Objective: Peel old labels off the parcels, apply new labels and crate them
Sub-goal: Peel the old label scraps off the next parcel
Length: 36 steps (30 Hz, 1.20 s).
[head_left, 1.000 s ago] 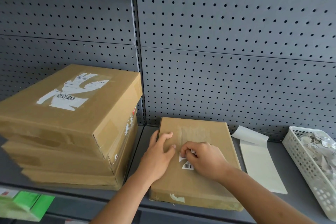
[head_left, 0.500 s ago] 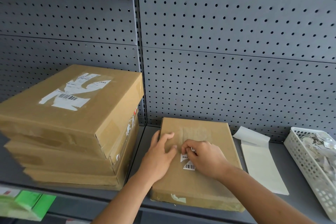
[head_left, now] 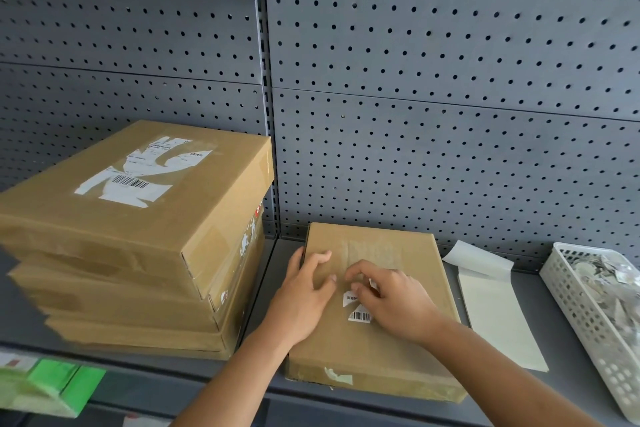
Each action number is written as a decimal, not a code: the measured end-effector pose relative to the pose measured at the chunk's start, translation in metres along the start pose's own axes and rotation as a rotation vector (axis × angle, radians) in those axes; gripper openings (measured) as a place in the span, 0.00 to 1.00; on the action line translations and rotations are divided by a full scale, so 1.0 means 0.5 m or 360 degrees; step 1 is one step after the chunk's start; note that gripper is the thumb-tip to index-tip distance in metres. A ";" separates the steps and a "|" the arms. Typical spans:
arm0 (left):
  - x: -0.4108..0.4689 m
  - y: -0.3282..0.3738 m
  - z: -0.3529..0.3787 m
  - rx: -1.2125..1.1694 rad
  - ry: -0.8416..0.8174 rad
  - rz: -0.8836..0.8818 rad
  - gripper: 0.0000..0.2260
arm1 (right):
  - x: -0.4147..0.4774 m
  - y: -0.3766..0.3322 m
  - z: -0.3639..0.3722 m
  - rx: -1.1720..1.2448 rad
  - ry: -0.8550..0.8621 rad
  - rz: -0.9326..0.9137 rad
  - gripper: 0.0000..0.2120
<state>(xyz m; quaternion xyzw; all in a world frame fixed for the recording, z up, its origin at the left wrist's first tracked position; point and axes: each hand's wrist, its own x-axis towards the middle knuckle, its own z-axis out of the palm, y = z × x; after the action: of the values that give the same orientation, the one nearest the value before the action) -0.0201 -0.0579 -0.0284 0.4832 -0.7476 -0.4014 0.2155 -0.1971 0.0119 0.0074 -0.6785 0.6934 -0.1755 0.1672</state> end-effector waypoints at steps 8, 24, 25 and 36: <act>0.000 0.000 0.001 -0.0007 -0.0001 0.0000 0.17 | 0.002 0.007 0.017 -0.0242 0.0141 -0.0255 0.05; -0.002 0.002 -0.001 0.0002 -0.0014 -0.0008 0.18 | 0.011 0.017 0.008 -0.0237 0.0028 -0.0398 0.07; -0.002 0.003 -0.001 -0.0002 -0.0015 -0.0010 0.18 | 0.013 0.017 0.011 -0.0260 0.0037 -0.0421 0.07; 0.000 0.001 -0.002 0.0013 -0.0003 -0.0014 0.18 | 0.009 0.009 0.002 -0.0431 -0.0113 -0.0396 0.09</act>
<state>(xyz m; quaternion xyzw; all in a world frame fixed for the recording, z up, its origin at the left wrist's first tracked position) -0.0196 -0.0580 -0.0276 0.4870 -0.7472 -0.3998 0.2112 -0.2005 0.0072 0.0043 -0.7812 0.6150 -0.0758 0.0758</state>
